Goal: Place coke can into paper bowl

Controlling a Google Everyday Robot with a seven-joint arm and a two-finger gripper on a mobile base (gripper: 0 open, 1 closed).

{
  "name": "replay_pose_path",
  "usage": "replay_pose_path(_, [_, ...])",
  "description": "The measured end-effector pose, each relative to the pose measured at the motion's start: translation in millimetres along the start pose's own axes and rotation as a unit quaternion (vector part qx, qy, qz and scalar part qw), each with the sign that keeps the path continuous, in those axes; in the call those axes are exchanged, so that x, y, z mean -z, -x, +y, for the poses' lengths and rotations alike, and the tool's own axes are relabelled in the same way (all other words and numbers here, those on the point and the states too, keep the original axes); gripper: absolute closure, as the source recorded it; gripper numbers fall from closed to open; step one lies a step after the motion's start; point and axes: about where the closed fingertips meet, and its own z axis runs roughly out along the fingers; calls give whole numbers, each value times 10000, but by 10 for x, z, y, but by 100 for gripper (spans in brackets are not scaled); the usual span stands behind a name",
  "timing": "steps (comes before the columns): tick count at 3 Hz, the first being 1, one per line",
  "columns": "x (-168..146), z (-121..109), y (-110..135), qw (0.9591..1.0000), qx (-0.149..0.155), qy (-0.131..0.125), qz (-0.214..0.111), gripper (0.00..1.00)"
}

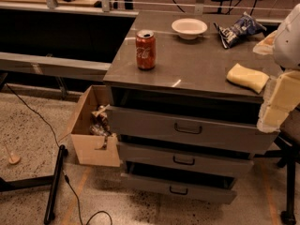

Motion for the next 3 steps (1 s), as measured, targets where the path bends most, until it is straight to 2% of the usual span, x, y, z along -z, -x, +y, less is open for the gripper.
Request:
replay_pose_path(1, [-3,-13,12,10000,-16,-63,-62,0])
replay_pose_path(2, [-216,-164,140,9977,-32,-122,-669,0])
replay_pose_path(3, [-437,-457,383,9852,-210,-226,-1687,0])
